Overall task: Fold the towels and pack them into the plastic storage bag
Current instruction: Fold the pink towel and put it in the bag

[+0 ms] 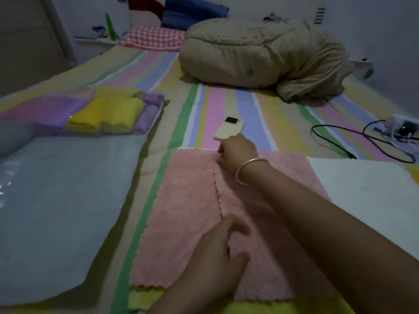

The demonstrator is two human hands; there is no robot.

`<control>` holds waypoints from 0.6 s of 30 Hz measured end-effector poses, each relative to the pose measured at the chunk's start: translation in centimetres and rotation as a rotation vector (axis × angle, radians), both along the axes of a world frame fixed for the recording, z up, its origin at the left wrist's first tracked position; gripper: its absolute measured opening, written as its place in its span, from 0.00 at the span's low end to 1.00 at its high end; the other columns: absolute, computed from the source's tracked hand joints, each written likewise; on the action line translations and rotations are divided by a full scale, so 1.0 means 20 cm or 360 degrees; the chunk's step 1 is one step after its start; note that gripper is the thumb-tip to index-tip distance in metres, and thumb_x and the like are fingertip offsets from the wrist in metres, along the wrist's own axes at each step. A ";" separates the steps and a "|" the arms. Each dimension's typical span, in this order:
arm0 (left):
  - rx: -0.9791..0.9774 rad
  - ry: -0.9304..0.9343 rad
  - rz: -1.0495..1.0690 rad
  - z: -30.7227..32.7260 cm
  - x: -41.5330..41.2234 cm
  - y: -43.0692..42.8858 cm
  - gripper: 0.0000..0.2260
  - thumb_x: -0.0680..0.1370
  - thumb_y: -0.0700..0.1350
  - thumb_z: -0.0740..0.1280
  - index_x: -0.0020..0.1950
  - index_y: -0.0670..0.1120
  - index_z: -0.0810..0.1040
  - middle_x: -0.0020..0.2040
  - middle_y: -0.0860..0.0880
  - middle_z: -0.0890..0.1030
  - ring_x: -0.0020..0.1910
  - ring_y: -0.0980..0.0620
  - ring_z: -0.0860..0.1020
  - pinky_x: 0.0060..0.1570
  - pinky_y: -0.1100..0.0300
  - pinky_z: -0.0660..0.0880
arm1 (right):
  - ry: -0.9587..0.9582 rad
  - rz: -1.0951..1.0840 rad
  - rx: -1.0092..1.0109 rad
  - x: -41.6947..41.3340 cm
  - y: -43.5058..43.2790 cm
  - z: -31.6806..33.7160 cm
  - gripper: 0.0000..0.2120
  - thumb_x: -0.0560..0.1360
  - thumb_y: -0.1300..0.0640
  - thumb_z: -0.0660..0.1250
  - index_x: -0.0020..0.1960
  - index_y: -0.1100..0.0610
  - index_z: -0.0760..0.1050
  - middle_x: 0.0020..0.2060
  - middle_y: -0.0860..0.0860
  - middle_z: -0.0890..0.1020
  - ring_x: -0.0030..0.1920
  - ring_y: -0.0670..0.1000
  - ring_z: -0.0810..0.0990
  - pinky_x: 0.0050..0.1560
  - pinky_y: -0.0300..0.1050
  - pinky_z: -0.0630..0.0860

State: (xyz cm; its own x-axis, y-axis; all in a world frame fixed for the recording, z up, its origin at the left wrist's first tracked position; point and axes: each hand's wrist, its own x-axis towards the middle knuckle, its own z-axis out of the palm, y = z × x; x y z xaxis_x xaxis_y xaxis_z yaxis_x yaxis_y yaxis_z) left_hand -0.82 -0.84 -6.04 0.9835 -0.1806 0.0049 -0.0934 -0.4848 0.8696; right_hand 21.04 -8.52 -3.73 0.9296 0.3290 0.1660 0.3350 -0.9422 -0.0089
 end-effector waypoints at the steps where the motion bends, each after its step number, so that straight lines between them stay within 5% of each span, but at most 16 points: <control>1: 0.0035 -0.0033 0.0001 0.01 -0.01 0.01 0.13 0.71 0.44 0.69 0.52 0.57 0.74 0.33 0.57 0.74 0.30 0.59 0.71 0.32 0.70 0.64 | -0.0017 -0.0029 0.0036 0.00 0.00 0.01 0.14 0.76 0.47 0.66 0.57 0.54 0.80 0.51 0.54 0.81 0.60 0.55 0.72 0.48 0.48 0.72; 9: 0.0297 -0.0127 0.0250 0.11 -0.05 0.29 0.09 0.75 0.48 0.67 0.53 0.60 0.77 0.37 0.60 0.75 0.35 0.64 0.71 0.39 0.75 0.67 | 0.0044 -0.0070 0.0615 0.00 0.17 0.09 0.10 0.75 0.47 0.68 0.47 0.53 0.81 0.47 0.54 0.84 0.50 0.57 0.80 0.46 0.47 0.75; 18: 0.0387 -0.0175 0.0527 0.04 -0.11 0.56 0.12 0.76 0.41 0.66 0.55 0.57 0.79 0.55 0.61 0.78 0.56 0.63 0.75 0.59 0.68 0.69 | 0.0117 -0.0030 0.0572 0.07 0.53 -0.02 0.09 0.73 0.49 0.70 0.47 0.54 0.83 0.46 0.55 0.84 0.48 0.58 0.81 0.48 0.48 0.76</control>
